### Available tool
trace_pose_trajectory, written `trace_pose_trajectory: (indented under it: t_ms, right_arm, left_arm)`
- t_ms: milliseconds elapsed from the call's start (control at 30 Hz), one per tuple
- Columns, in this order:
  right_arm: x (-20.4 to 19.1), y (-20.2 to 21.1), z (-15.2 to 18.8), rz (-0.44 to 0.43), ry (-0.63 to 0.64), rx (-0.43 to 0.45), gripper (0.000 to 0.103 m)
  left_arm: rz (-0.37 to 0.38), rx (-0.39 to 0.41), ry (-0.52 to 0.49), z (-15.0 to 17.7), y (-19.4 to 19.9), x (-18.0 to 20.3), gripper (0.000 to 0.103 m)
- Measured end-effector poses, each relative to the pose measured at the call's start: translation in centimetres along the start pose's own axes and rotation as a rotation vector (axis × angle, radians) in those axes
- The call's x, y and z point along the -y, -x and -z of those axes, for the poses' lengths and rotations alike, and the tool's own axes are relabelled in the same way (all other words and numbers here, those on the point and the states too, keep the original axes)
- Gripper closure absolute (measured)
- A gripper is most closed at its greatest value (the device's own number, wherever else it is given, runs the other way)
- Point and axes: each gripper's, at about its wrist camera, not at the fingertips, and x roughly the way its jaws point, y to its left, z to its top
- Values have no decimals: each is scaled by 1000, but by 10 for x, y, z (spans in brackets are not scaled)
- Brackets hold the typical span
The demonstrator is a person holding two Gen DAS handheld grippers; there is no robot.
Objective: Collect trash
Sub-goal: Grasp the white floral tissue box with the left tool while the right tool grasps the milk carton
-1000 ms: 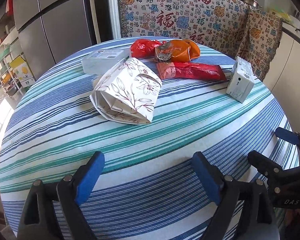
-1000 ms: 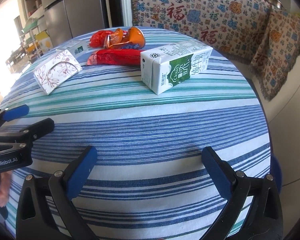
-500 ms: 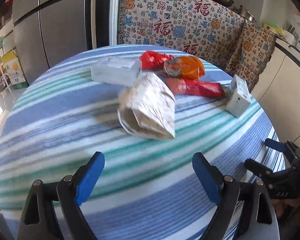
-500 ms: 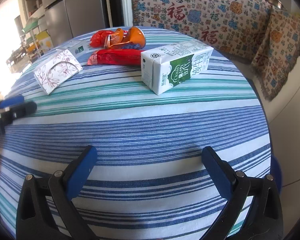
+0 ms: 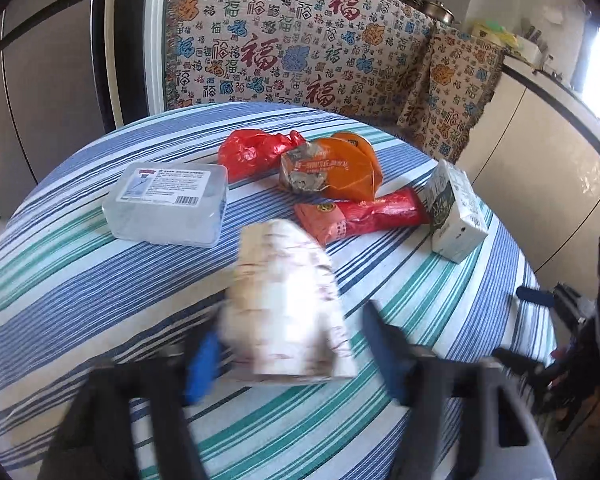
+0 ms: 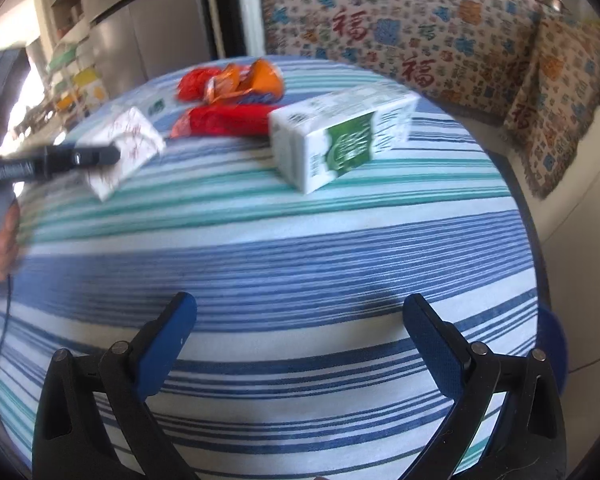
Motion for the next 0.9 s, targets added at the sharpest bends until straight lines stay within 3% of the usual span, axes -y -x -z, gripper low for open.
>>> trace_pose_trajectory:
  t_ms: [100, 233, 400, 433, 467, 500, 533, 733, 900]
  right_arm:
    - [11, 7, -17, 27, -76, 49, 0]
    - [5, -1, -65, 50, -115, 69, 0]
    - [2, -43, -103, 114, -238, -23, 4]
    - [3, -47, -104, 129, -244, -31, 14]
    - [4, -50, -103, 139, -242, -35, 34]
    - [6, -52, -101, 151, -235, -47, 46]
    - [8, -50, -98, 155, -234, -49, 52]
    - [2, -5, -63, 51, -84, -21, 55]
    - [-7, 29, -9, 11, 38, -93, 56]
  left_arm:
    - [3, 5, 36, 3, 0, -3, 63]
    - [-10, 11, 78, 7, 3, -4, 64]
    - [-51, 17, 47, 16, 9, 5, 64]
    - [-52, 16, 46, 17, 10, 6, 64]
    - [-52, 16, 47, 17, 10, 6, 64]
    - [-50, 15, 50, 18, 11, 5, 64]
    - [-47, 14, 54, 17, 11, 5, 64]
    - [-45, 9, 76, 19, 13, 4, 64]
    - [-64, -17, 88, 30, 23, 13, 64]
